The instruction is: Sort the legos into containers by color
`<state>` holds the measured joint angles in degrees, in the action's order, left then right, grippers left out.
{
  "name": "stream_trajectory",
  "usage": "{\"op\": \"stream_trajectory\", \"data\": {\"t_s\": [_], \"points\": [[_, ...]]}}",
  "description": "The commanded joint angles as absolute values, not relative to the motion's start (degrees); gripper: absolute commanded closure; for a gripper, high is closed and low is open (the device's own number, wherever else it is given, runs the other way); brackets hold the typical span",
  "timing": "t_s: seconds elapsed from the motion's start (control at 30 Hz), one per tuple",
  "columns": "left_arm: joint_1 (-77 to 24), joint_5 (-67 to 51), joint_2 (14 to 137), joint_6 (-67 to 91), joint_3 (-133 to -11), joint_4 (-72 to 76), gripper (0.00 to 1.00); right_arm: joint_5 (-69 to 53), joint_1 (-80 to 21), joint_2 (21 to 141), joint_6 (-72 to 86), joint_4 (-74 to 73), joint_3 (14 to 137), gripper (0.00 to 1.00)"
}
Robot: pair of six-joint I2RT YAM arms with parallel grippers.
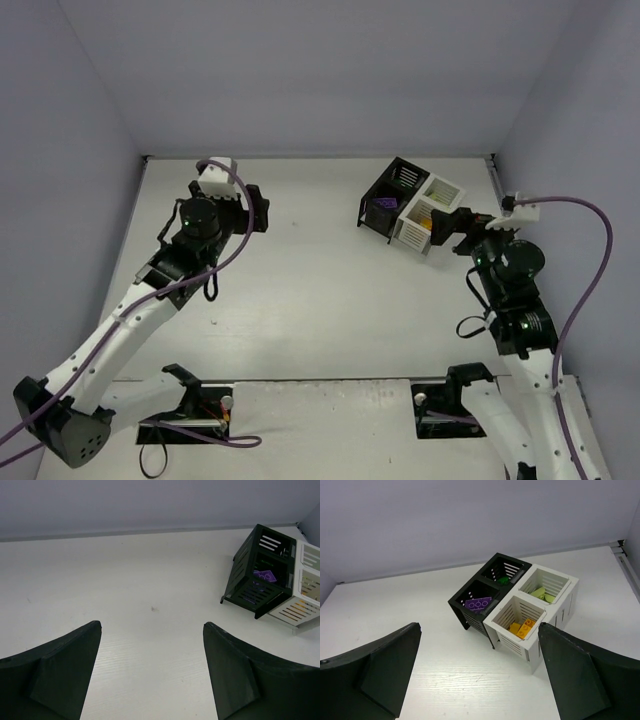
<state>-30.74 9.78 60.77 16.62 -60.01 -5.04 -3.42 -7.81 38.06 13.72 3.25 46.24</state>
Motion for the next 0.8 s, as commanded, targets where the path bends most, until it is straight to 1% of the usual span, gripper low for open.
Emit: {"op": "stream_trajectory", "data": {"t_s": [0.0, 0.13, 0.33, 0.47, 0.57, 0.77], "points": [[-30.5, 14.0, 55.2, 14.2, -64.0, -8.4, 0.24, -1.8, -7.5, 34.1, 15.6, 0.5, 46.0, 0.0], [-30.5, 16.8, 50.5, 13.5, -63.2, -14.6, 0.24, -1.8, -7.6, 29.4, 15.3, -1.5, 45.3, 0.0], [-30.4, 21.5, 42.0, 14.9, -60.0, -22.4, 0.24, -1.6, -7.7, 25.9, 16.9, -2.5, 44.1, 0.0], [-30.4, 24.4, 34.9, 16.8, -54.4, -23.6, 0.24, -1.2, -7.7, 23.7, 16.6, -3.4, 43.0, 0.0], [-30.4, 26.0, 31.8, 18.0, -52.2, -24.5, 0.24, -0.2, -7.9, 22.0, 17.0, -3.7, 41.8, 0.0], [-30.4, 26.6, 29.4, 19.2, -47.9, -24.9, 0.24, 2.0, -8.4, 21.0, 18.1, -4.3, 40.4, 0.0]]}}
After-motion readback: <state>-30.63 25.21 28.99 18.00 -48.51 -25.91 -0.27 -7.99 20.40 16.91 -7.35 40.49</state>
